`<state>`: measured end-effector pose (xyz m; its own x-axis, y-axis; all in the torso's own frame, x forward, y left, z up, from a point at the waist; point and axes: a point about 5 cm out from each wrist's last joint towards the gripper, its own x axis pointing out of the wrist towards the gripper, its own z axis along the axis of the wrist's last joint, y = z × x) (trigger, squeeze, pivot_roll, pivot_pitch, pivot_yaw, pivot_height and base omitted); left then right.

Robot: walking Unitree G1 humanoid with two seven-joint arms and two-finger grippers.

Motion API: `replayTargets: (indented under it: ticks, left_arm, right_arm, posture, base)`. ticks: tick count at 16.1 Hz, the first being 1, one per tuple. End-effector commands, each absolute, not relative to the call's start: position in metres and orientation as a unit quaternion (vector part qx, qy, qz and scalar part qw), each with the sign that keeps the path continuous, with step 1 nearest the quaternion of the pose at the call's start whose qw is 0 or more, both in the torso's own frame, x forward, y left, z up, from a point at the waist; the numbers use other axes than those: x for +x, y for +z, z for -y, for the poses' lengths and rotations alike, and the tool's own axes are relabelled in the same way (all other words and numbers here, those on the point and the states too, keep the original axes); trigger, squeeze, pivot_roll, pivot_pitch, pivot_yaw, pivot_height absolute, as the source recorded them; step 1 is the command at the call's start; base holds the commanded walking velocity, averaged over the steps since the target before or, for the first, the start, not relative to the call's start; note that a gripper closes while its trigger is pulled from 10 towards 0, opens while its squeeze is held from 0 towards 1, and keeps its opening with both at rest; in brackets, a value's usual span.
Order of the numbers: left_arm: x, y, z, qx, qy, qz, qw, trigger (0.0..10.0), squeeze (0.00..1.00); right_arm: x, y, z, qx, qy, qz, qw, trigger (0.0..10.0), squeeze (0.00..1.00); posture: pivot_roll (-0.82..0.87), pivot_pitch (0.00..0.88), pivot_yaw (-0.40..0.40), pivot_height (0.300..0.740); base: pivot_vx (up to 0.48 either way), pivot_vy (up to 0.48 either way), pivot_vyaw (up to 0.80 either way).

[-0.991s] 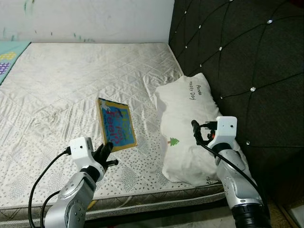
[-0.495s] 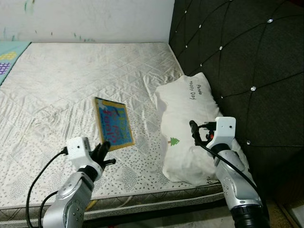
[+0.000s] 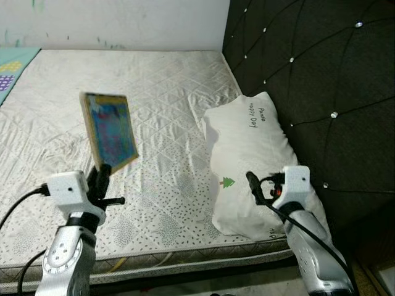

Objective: Clean up the room

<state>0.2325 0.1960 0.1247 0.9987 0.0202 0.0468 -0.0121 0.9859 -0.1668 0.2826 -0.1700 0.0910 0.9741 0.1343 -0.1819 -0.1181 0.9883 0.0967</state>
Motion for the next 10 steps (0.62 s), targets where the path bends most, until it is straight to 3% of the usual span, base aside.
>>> replayTargets:
  ticks: [1,9,10]
  left_arm:
    - [0.229,0.133,-0.191,-0.076,0.002,0.045,0.996,10.0,0.0]
    - [0.223,0.137,-0.174,0.055,-0.148,0.038,0.987,10.0,0.0]
    - [0.226,0.136,-0.175,0.057,-0.156,0.041,0.985,10.0,0.0]
  right_arm:
    - [0.282,0.096,0.179,0.045,0.055,-0.088,0.994,10.0,0.0]
    - [0.283,0.097,0.161,0.041,0.113,-0.115,0.986,10.0,0.0]
    - [0.282,0.098,0.156,-0.025,0.143,-0.094,0.985,10.0,0.0]
  posture:
    - [0.04,0.15,-0.058,0.74]
    - [0.07,0.126,-0.066,0.74]
    - [0.07,0.118,-0.055,0.74]
  base:
    - [0.0,0.0,0.0]
    - [0.0,0.0,0.0]
    - [0.0,0.0,0.0]
